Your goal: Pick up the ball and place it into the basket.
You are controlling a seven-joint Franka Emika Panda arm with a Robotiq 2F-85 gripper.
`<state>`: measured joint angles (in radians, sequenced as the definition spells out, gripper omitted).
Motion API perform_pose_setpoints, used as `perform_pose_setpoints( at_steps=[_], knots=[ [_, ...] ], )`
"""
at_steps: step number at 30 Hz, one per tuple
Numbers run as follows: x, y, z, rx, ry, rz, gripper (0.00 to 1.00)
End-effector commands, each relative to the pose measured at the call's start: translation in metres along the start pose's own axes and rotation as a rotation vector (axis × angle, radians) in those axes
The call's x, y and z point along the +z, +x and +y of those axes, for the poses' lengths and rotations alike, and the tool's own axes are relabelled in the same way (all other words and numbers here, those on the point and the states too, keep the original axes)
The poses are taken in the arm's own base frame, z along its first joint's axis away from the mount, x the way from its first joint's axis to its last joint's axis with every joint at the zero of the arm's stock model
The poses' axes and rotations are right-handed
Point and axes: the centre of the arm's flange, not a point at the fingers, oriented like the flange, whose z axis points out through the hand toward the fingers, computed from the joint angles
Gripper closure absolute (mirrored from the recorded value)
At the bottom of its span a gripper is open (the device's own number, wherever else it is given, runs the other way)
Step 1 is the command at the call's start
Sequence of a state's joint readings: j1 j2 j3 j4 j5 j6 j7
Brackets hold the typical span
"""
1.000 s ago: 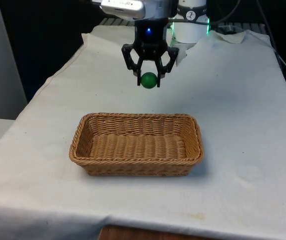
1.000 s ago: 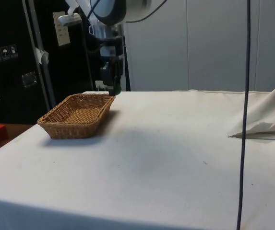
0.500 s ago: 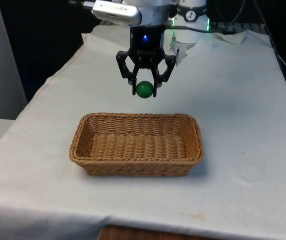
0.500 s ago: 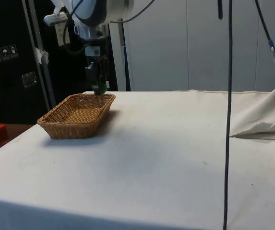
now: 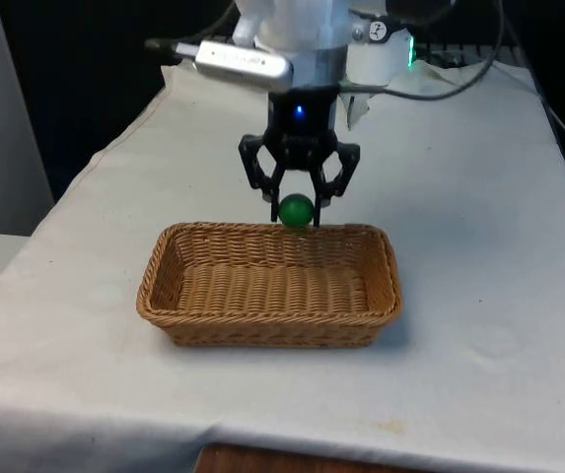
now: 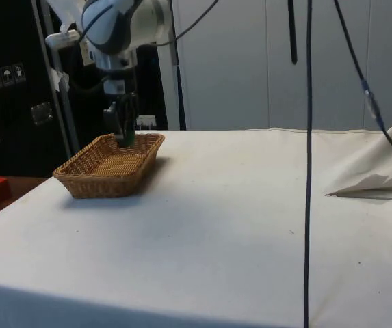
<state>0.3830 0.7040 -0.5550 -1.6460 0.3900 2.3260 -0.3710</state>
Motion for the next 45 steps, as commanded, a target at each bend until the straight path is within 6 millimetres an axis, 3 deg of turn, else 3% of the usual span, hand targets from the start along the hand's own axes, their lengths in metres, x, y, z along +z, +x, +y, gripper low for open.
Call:
perform_pose_setpoints(
  at_steps=[1,12,22,25,26,27,28,29,33,39,42,43,45],
  knots=[
    [0.006,0.004,-0.001,-0.003,0.013,-0.003,0.98],
    [0.038,0.012,-0.004,-0.002,0.033,0.004,0.98],
    [0.055,0.014,-0.006,-0.001,0.043,0.003,0.96],
    [0.054,0.013,-0.006,0.001,0.035,-0.002,0.76],
    [0.056,0.014,-0.006,-0.001,0.043,0.003,0.76],
    [0.056,0.014,-0.006,-0.001,0.043,0.003,0.67],
    [0.056,0.014,-0.006,0.0,0.043,0.002,0.59],
    [0.056,0.014,-0.006,-0.001,0.043,0.003,0.37],
    [0.058,0.014,-0.006,0.0,0.043,0.002,0.03],
    [0.057,0.014,-0.006,0.0,0.043,0.003,0.0],
    [0.045,0.015,-0.006,-0.002,0.038,0.004,0.0],
    [0.052,0.014,-0.006,0.0,0.034,0.004,0.0],
    [0.038,0.015,-0.006,-0.002,0.038,0.004,0.0]
  ],
)
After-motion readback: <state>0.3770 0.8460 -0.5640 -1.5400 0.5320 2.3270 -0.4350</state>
